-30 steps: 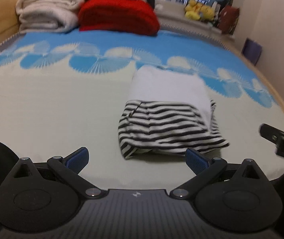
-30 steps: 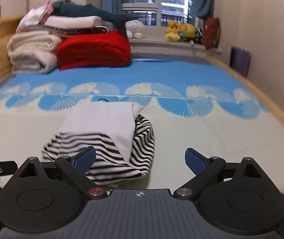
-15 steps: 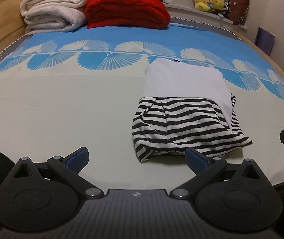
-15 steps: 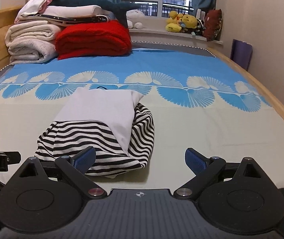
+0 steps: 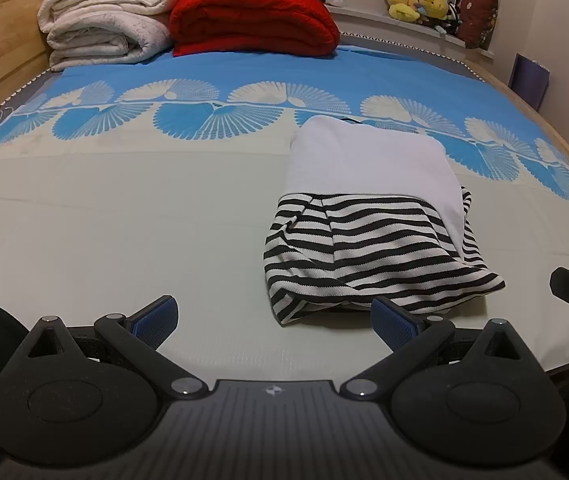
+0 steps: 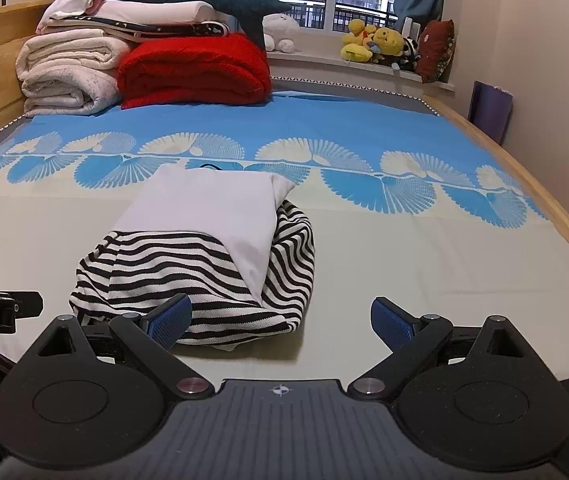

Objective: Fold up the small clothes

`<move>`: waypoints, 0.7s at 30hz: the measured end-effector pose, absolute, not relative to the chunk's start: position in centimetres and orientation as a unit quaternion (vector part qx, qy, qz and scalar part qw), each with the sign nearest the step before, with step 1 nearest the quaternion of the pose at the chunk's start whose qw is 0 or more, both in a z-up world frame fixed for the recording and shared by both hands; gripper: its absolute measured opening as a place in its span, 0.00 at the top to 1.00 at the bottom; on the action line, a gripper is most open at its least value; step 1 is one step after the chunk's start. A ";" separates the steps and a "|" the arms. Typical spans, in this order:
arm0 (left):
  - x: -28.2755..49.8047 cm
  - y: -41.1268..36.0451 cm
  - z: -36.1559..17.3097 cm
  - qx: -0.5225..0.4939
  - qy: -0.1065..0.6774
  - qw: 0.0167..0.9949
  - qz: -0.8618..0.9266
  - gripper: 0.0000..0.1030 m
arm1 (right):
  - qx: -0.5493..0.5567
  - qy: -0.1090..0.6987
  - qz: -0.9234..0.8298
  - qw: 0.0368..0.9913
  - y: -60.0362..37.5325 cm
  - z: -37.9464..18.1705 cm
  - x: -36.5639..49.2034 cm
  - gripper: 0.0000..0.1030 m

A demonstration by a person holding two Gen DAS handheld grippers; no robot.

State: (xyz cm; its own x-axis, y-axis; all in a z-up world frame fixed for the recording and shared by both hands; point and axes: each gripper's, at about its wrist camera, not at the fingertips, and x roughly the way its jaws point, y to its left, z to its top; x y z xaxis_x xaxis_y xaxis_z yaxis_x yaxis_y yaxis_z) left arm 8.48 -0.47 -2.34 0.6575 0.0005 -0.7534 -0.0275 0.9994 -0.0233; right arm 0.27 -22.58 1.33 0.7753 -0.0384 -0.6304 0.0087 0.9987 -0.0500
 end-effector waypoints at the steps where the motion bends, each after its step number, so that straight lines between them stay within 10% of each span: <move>1: 8.5 -0.5 -2.3 -0.016 0.414 0.910 0.007 0.00 | -0.023 0.335 -0.012 0.942 -22.5 1.3 0.3 0.07; 21: 8.5 -0.7 -2.2 -0.016 0.414 0.910 0.004 0.00 | -0.026 0.336 -0.011 0.942 -22.4 1.3 0.2 0.07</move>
State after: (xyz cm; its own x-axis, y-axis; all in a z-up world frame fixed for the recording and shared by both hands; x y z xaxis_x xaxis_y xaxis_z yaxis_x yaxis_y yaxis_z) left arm 8.51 -0.69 -2.24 0.6579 -0.0057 -0.7530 -0.0201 0.9995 -0.0252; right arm 0.24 -22.38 1.29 0.7742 -0.0381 -0.6318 0.0034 0.9984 -0.0561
